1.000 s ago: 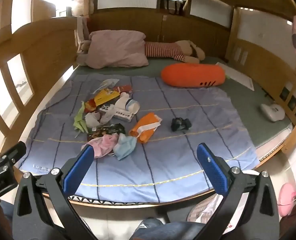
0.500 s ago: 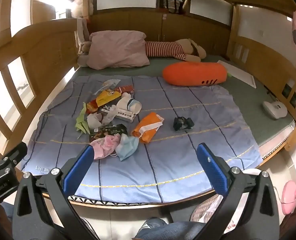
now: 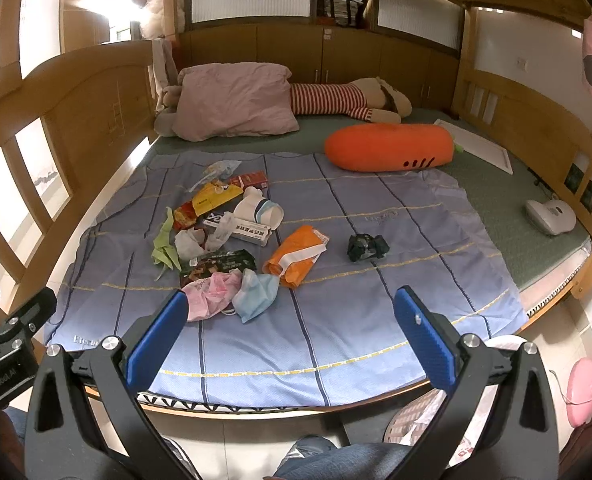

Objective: Collect trash

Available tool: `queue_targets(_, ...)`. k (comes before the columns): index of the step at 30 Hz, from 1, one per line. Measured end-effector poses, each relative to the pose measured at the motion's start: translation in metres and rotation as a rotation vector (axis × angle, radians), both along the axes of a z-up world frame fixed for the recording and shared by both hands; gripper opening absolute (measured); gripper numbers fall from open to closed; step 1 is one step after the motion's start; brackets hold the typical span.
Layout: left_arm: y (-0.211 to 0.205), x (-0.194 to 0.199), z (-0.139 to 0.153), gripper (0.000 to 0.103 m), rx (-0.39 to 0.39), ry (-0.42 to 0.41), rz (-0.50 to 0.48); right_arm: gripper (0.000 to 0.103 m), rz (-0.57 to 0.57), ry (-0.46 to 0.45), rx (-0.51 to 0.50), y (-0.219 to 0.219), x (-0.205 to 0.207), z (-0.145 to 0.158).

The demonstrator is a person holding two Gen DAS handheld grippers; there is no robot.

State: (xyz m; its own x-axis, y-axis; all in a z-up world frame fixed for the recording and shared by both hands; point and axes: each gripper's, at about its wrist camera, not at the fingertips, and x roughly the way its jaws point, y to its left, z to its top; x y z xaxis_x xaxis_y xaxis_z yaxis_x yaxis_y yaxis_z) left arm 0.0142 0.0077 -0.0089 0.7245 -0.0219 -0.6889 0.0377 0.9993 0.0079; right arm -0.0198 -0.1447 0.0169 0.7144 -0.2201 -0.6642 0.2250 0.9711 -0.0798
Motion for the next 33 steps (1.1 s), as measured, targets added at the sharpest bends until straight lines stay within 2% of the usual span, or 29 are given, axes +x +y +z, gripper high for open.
queue_targets(33,0.0024,0.0029,-0.0004,0.1,0.018,0.002,-0.004,0.1,0.0,-0.002,0.005,-0.0023,0.0,-0.0005)
